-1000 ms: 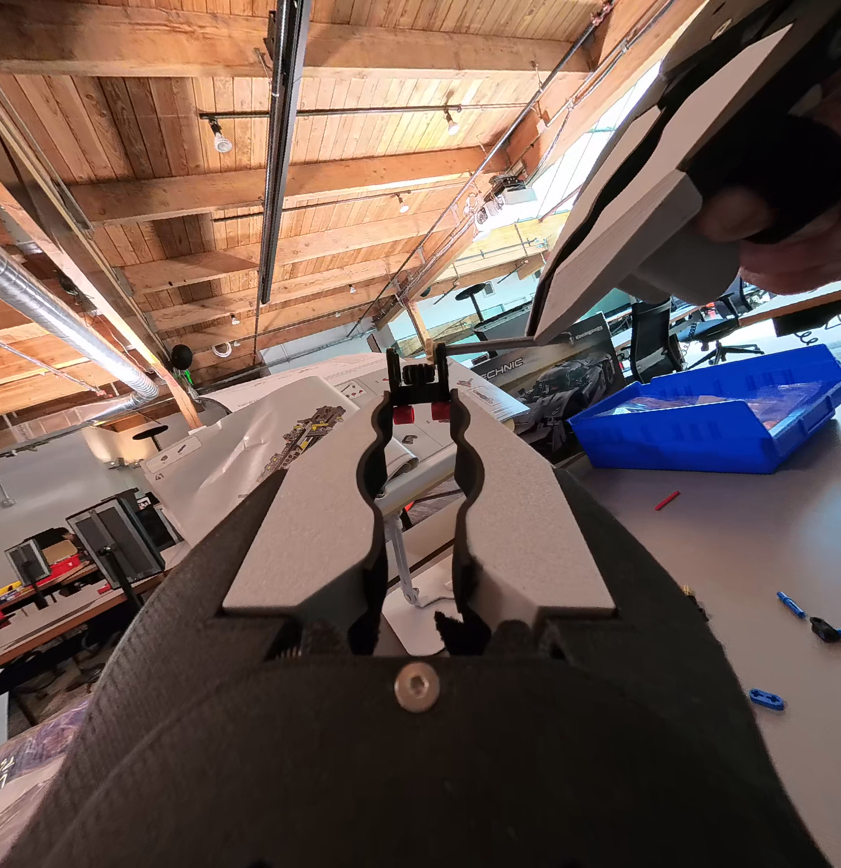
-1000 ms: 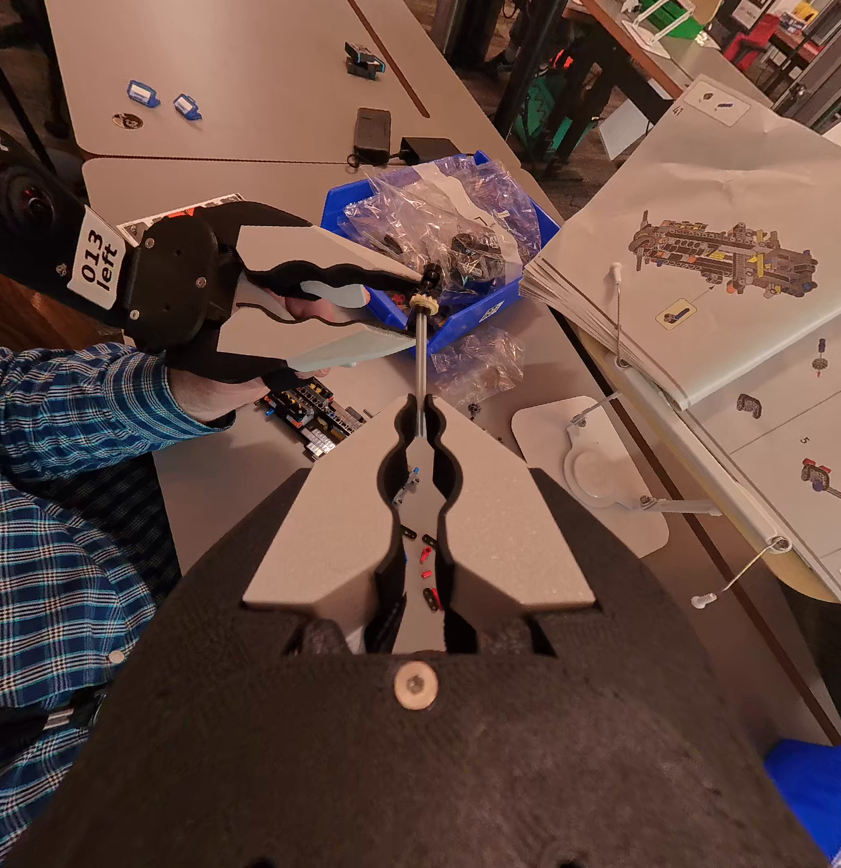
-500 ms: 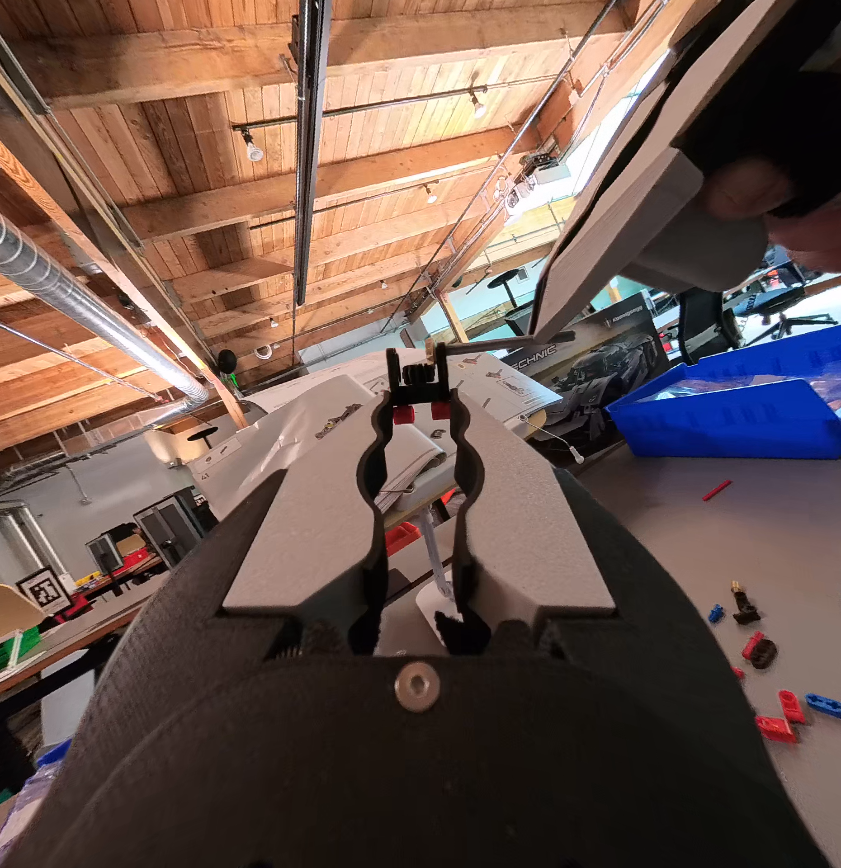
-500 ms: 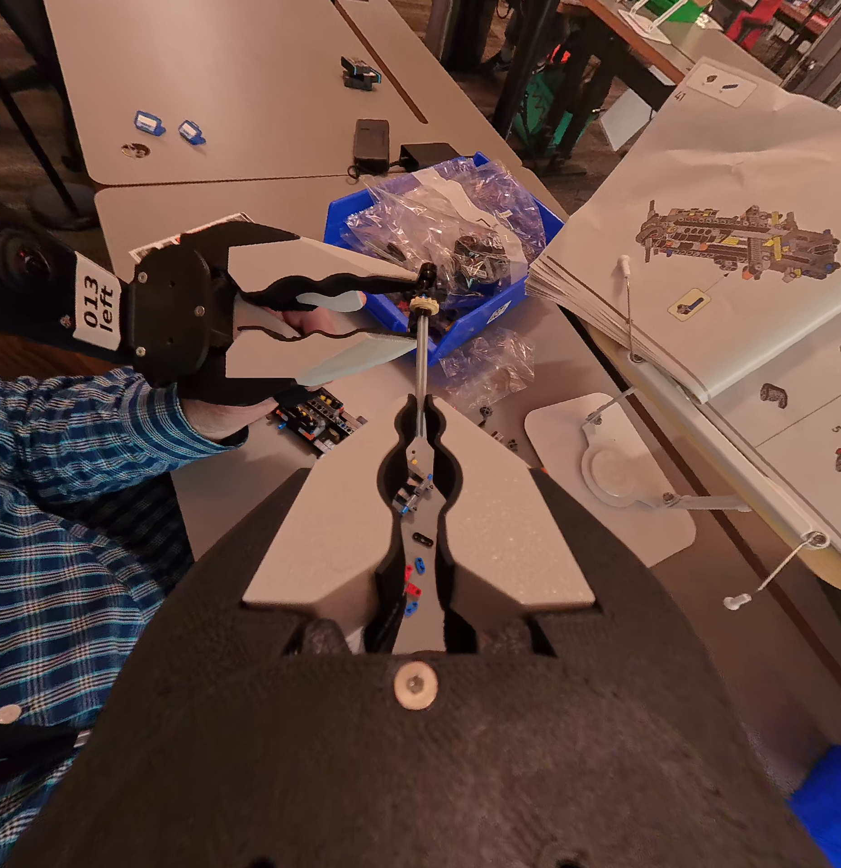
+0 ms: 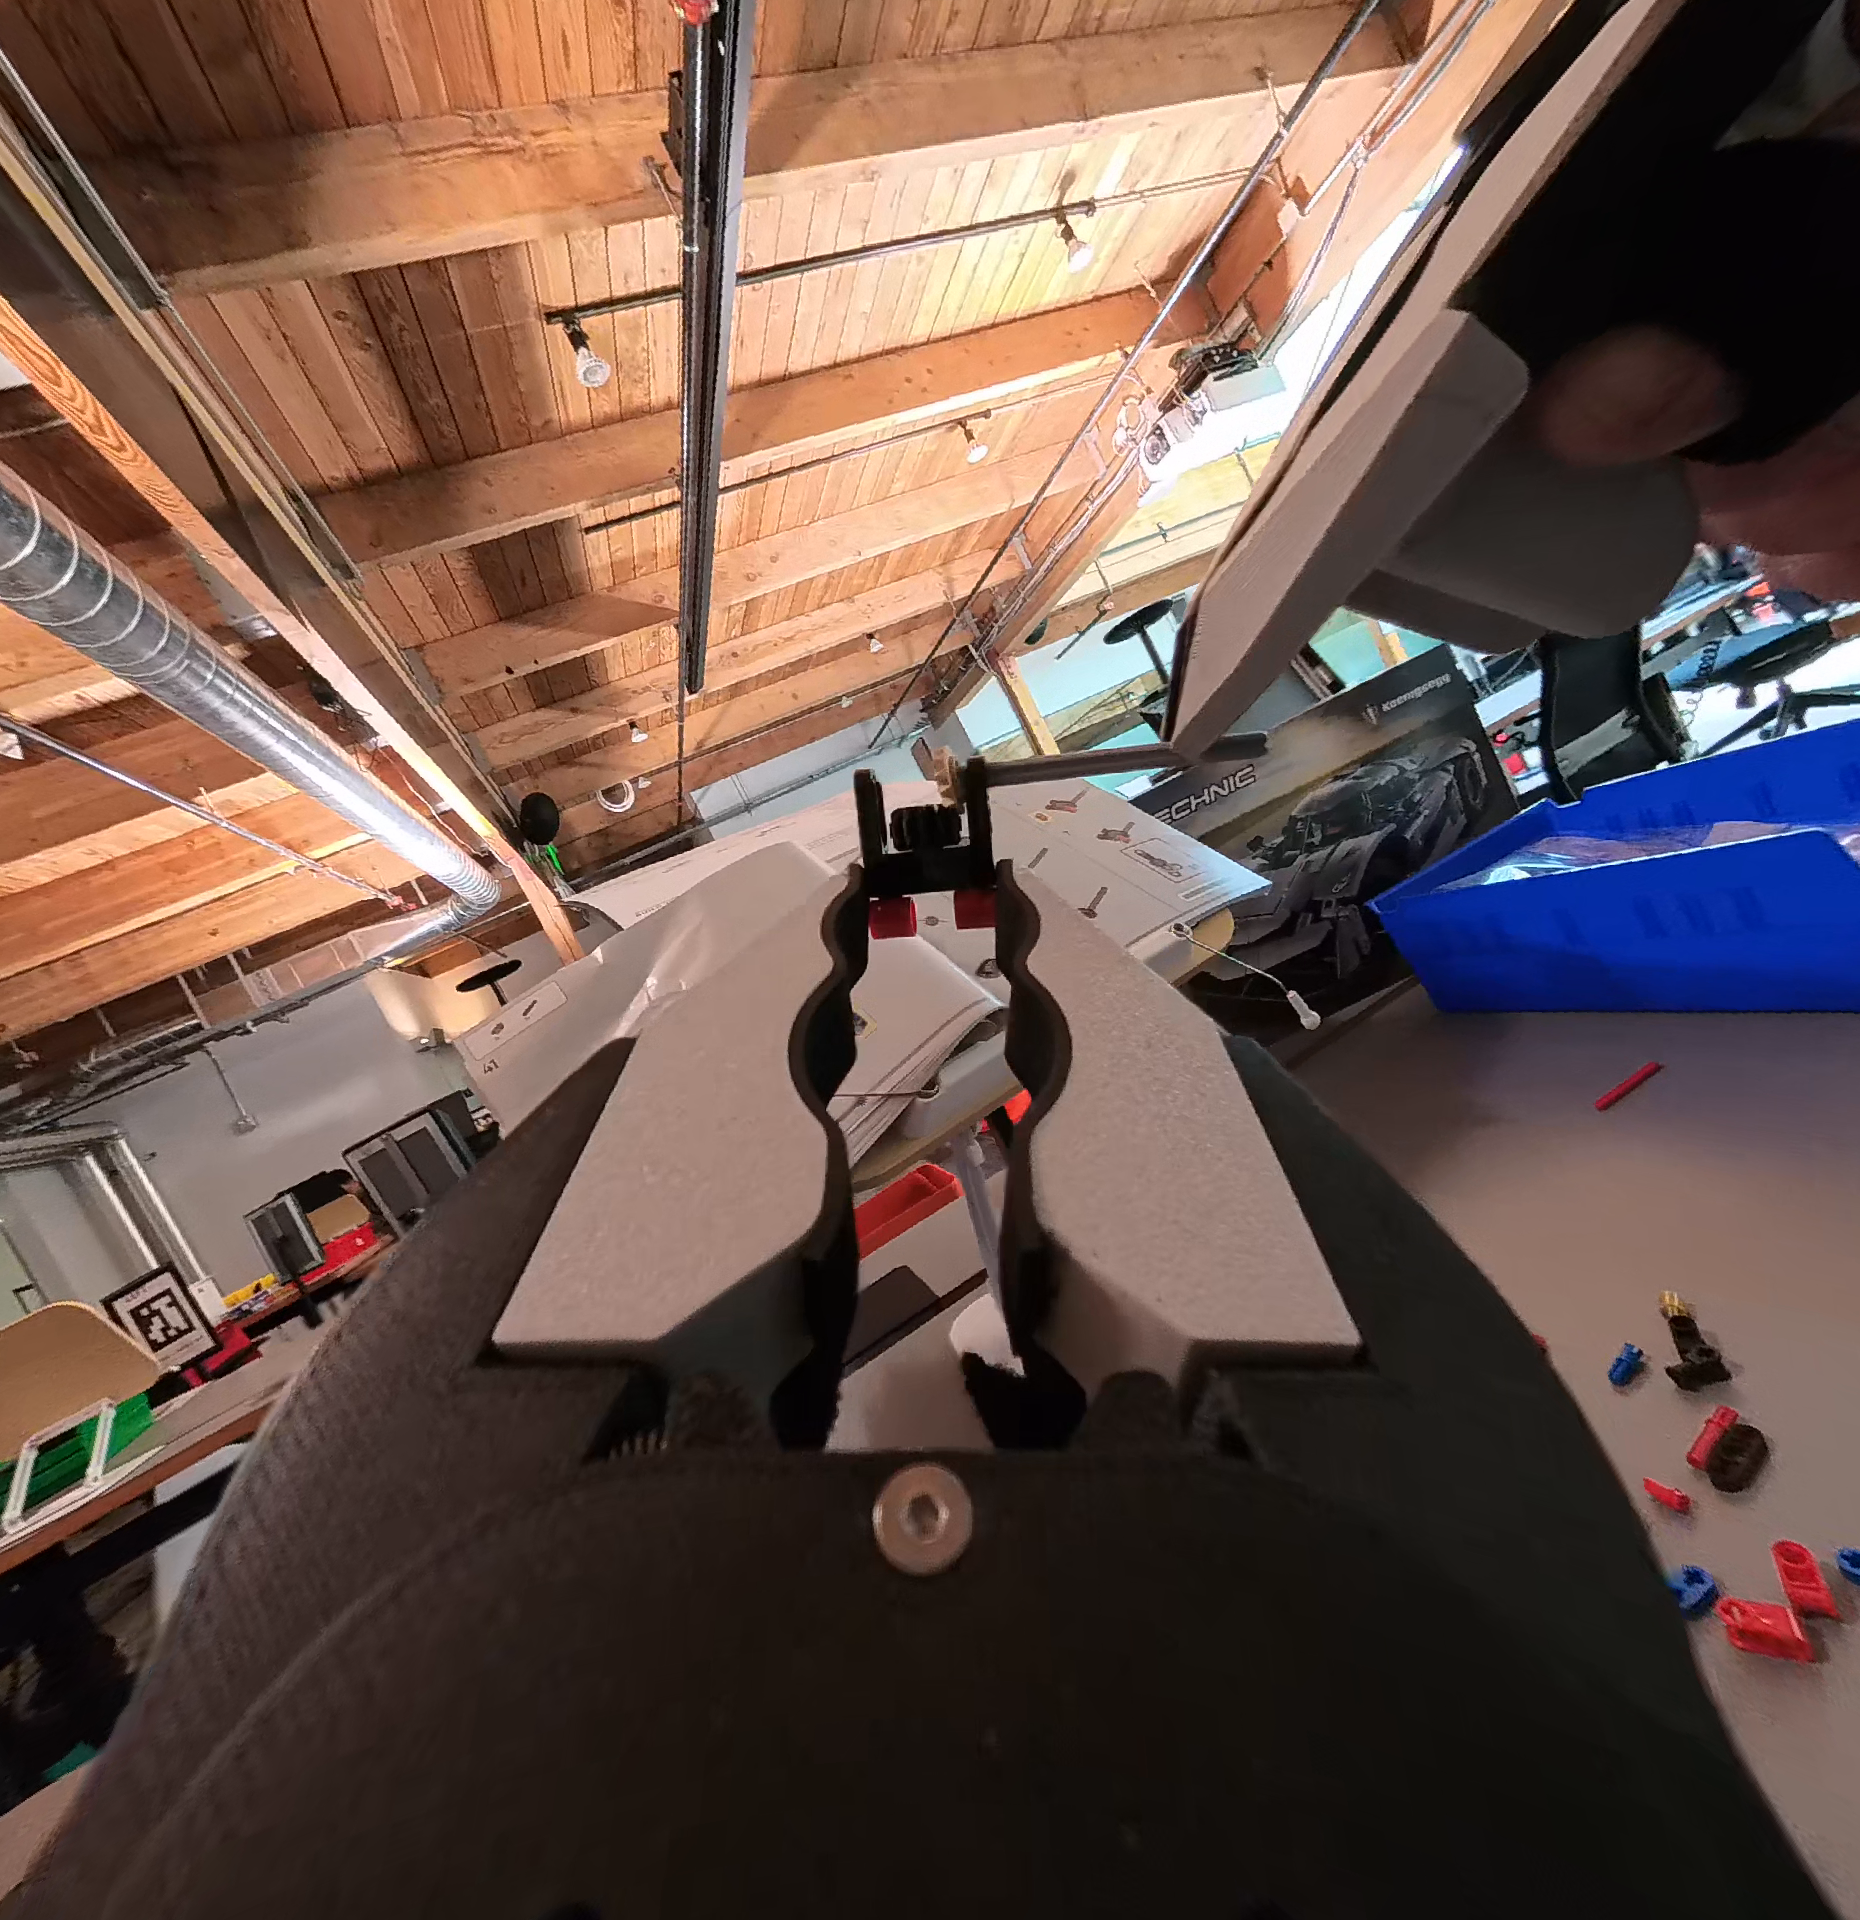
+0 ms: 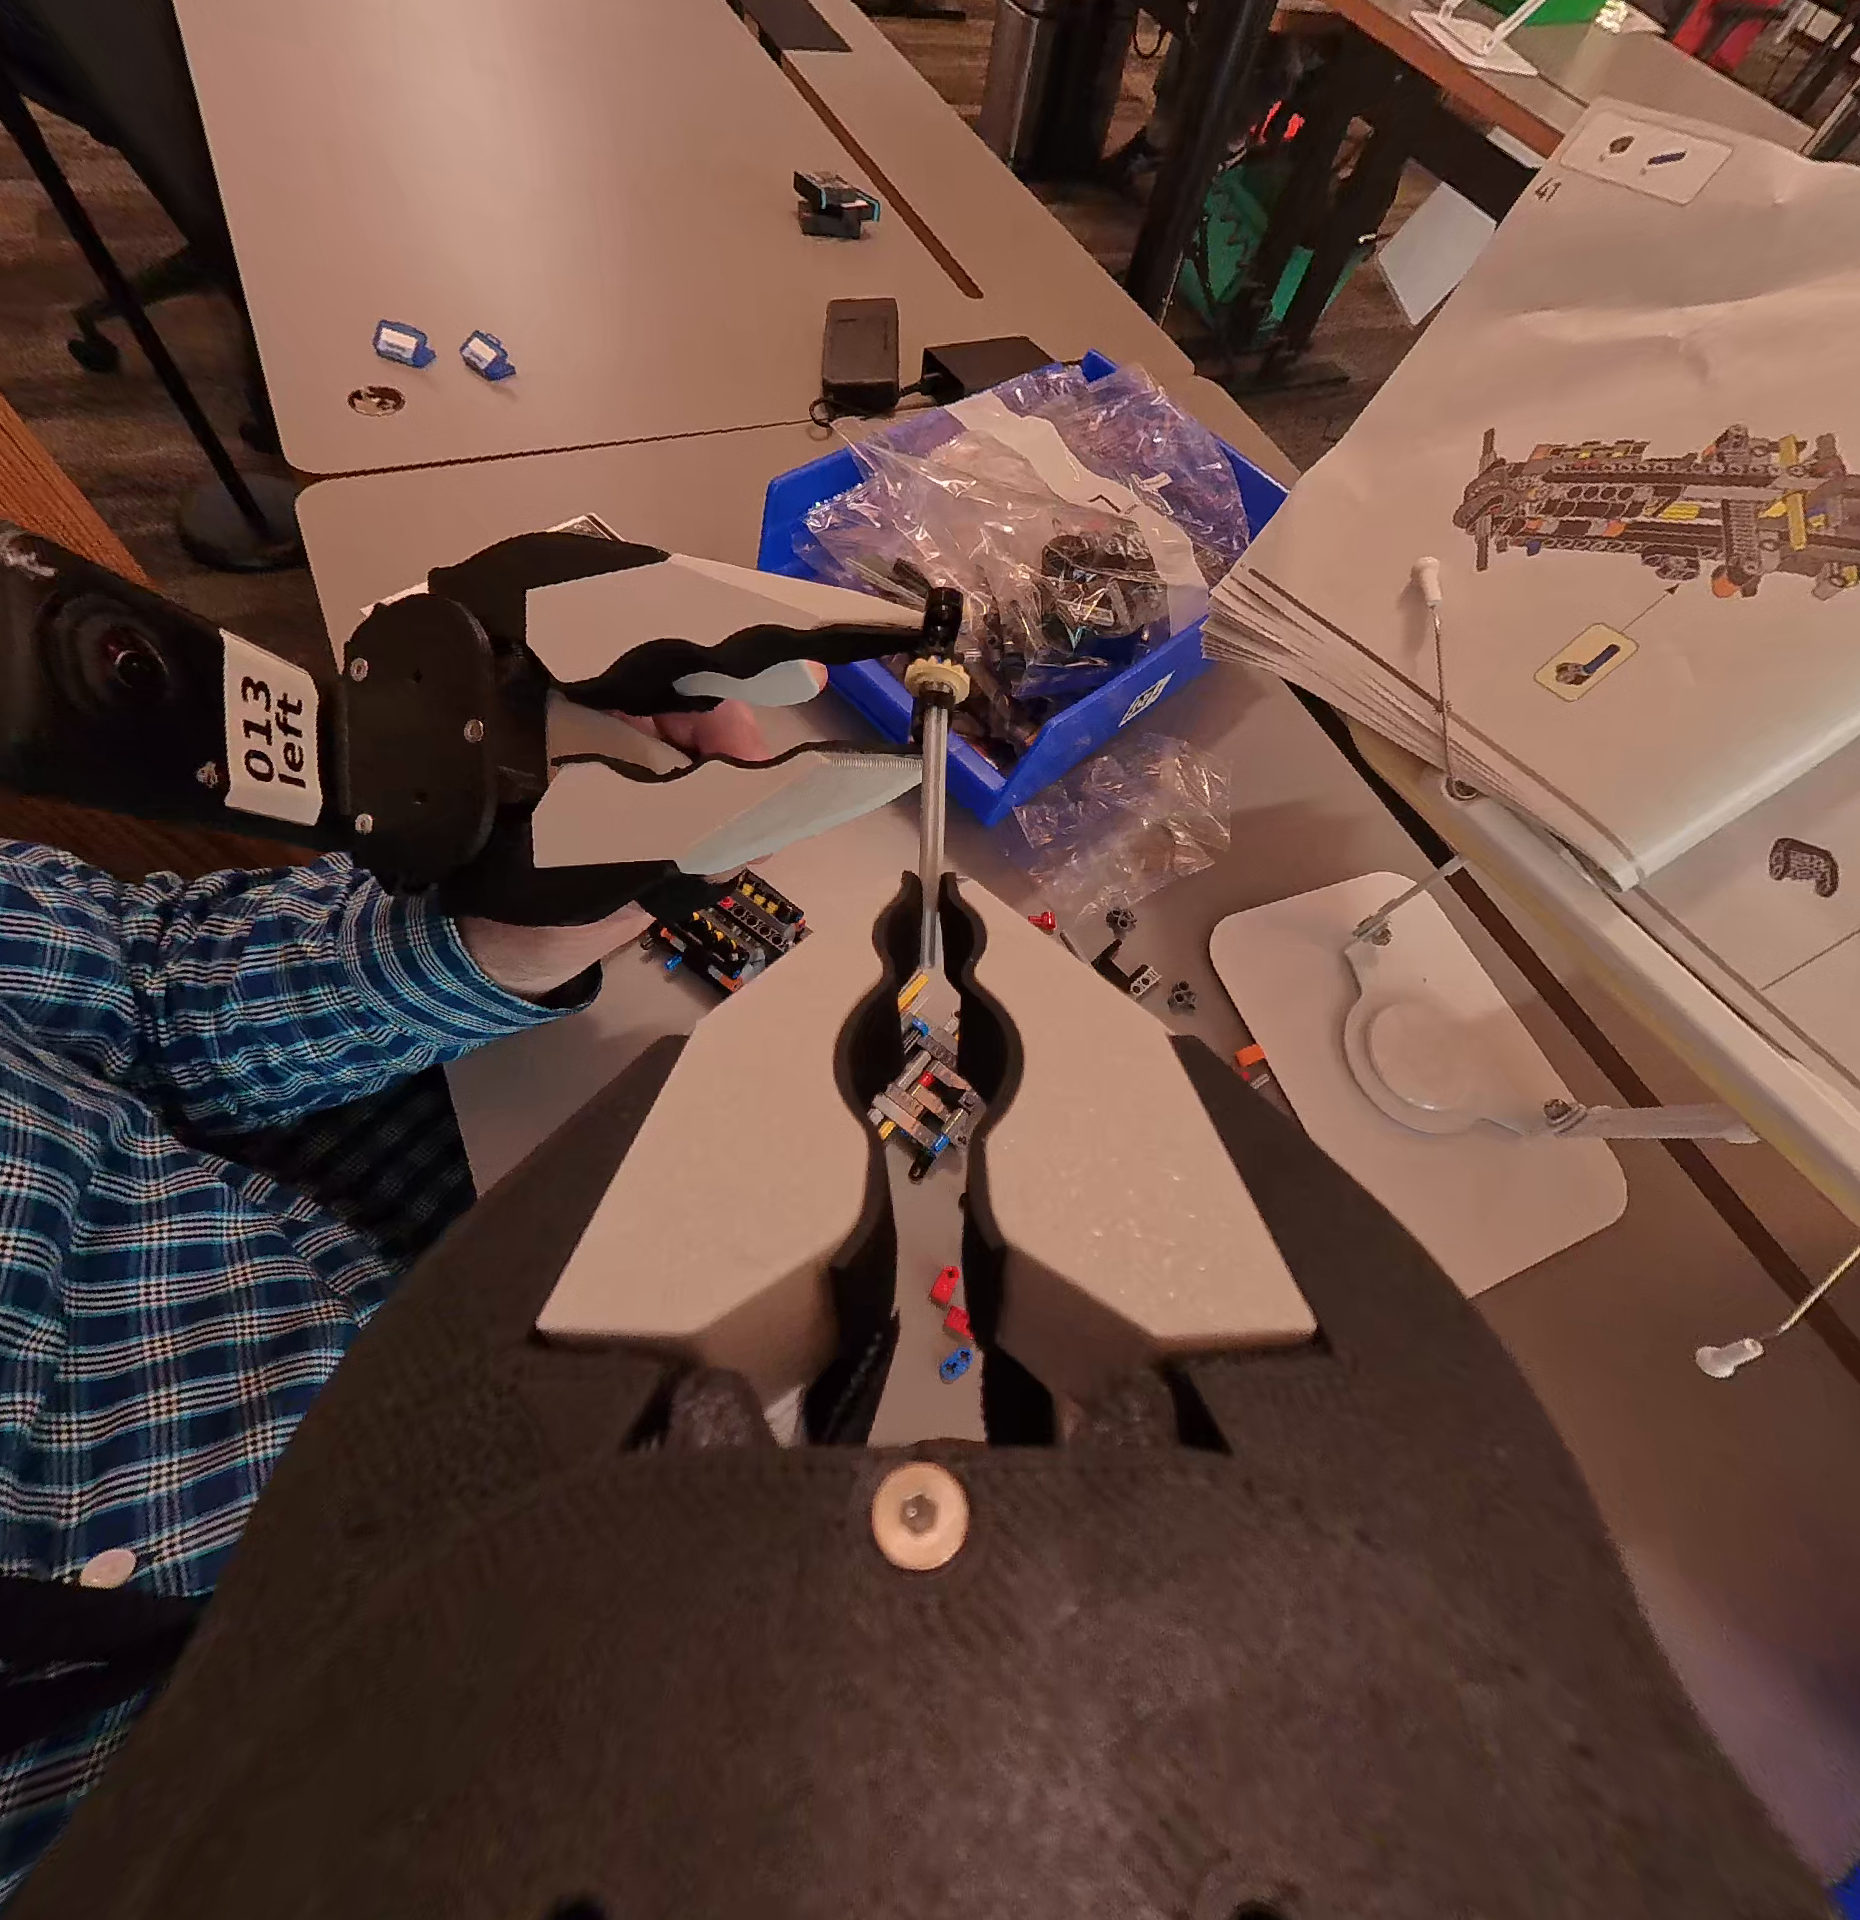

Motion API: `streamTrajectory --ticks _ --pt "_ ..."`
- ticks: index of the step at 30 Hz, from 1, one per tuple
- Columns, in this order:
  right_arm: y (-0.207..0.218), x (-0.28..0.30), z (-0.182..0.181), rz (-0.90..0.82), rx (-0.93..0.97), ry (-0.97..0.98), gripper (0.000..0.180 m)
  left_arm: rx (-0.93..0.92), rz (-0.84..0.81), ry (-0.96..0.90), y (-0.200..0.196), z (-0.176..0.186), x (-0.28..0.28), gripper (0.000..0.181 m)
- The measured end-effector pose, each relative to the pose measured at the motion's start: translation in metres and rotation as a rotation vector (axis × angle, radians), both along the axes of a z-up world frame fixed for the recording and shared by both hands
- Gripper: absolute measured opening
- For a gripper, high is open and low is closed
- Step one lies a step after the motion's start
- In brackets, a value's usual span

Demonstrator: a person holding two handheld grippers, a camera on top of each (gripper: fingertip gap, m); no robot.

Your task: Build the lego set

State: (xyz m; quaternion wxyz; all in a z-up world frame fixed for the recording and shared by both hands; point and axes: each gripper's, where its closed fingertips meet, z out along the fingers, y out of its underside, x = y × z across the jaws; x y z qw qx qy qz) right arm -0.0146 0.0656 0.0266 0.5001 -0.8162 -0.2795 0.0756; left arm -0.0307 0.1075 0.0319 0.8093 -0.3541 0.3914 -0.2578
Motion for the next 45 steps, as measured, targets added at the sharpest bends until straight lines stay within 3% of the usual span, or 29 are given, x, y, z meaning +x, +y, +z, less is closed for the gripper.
streamTrajectory --ticks 13,32,45 --pt "-0.0016 -0.0017 -0.0009 0.028 -0.043 0.081 0.000 0.099 0.098 0.023 -0.0022 0.0026 -0.0028 0.022" --pt "0.0038 0.0027 -0.0009 -0.080 0.086 -0.256 0.000 0.103 0.110 0.040 -0.0007 0.0021 -0.0017 0.022" --pt "0.0043 0.0015 -0.0034 -0.051 0.058 -0.176 0.000 0.088 0.095 0.038 -0.0011 0.0015 -0.0015 0.022"
